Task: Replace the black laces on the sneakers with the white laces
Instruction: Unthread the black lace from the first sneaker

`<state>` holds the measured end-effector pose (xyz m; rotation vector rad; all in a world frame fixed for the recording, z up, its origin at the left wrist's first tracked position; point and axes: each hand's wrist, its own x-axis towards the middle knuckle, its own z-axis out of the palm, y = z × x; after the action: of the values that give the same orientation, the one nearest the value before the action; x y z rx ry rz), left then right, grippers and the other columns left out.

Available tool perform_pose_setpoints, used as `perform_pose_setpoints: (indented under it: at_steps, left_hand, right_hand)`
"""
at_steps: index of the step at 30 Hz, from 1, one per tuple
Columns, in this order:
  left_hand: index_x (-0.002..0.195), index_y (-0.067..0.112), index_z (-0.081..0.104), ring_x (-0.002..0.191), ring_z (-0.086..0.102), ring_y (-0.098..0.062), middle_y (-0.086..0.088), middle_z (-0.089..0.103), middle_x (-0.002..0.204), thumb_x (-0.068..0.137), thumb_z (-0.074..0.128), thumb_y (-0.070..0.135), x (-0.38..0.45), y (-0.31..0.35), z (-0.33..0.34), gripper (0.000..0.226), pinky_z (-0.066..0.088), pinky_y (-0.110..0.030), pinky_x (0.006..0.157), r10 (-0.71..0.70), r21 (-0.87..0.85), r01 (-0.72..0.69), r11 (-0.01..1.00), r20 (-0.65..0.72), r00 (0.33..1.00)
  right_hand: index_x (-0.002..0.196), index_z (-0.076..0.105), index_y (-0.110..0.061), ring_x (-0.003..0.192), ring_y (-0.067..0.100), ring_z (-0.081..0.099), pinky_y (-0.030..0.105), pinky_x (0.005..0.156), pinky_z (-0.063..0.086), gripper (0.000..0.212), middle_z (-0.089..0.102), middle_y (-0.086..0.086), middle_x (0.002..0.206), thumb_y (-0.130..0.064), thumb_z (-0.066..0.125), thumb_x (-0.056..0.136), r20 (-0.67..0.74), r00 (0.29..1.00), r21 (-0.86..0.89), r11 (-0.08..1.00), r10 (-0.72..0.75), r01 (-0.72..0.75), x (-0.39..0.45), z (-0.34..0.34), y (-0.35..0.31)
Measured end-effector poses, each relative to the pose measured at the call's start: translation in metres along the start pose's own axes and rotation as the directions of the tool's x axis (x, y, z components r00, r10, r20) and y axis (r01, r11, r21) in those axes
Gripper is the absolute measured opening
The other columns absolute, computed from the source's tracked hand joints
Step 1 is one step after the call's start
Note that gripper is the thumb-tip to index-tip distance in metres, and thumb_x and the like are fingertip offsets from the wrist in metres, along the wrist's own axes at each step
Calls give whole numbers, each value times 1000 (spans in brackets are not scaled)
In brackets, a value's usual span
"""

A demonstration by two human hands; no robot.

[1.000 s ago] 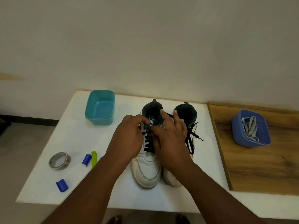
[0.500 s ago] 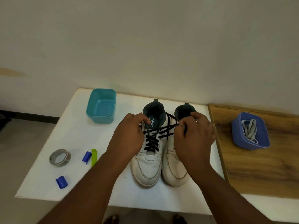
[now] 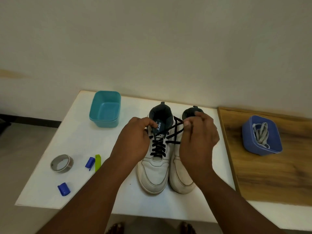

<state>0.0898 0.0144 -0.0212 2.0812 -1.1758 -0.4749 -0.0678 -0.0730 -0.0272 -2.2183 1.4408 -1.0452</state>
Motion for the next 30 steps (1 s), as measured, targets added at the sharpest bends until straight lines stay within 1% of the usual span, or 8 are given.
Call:
perform_pose_setpoints:
  at_steps: [3,5,9,11,14,19,26,30]
  left_hand:
    - [114,33,66,93,55,-10,2,53,118,96,43,-2,-1,1,1,45,33,-3,72,-1,-4,1,1000,7,1000]
    - [114,33,66,91,55,-9,2,53,118,96,43,-1,-1,1,1,45,34,-3,71,-3,-10,3,1000,4,1000]
    - [114,33,67,91,55,-8,2,53,118,96,43,-1,-1,0,1,46,35,-5,71,-15,-12,14,1000,-4,1000]
    - [115,33,66,93,56,-9,1,54,118,95,43,-1,-1,0,1,46,38,-9,75,-9,2,9,1000,-8,1000]
    - [115,34,66,96,58,-11,1,55,118,95,45,-1,-1,0,1,46,42,-17,82,-9,0,9,1000,-6,1000]
    - [113,37,65,81,56,-6,3,52,114,96,45,6,-1,1,2,41,37,-11,69,10,22,-10,1000,1,1000]
    - [115,35,65,84,54,-6,3,52,117,99,44,6,-3,0,1,39,35,-6,68,23,22,-24,999,6,1000]
    - [117,34,65,92,55,-7,1,52,121,98,44,5,-3,-2,0,40,34,-5,72,25,34,-26,999,9,1000]
  right_hand:
    - [102,56,-34,107,16,55,55,98,48,16,58,1,120,-27,43,106,-32,924,242,900,382,-364,9,0,16]
    - [104,56,-40,107,17,57,55,98,50,16,57,-2,121,-30,44,106,-12,875,305,835,485,-458,11,-1,18]
    - [130,57,-34,138,21,39,54,115,33,32,45,0,145,-21,54,101,42,993,104,988,113,-117,3,-2,3]
    - [134,59,-34,153,29,19,56,122,16,35,37,2,158,-26,57,100,195,974,-35,991,-120,129,-2,2,-4]
    - [111,70,-36,156,31,11,54,124,4,17,42,2,157,-34,58,99,337,915,-134,950,-222,280,-10,11,-2]
    - [100,65,-26,145,25,35,52,122,14,25,53,3,139,-29,40,103,155,963,-137,961,-220,242,-6,2,-1]
    - [101,57,-23,106,23,55,50,99,42,17,55,4,117,-24,40,103,-98,965,67,969,243,-238,6,-2,8]
    - [107,52,-31,121,26,52,58,106,38,12,49,6,135,-27,43,100,-78,971,53,973,228,-224,6,-2,5]
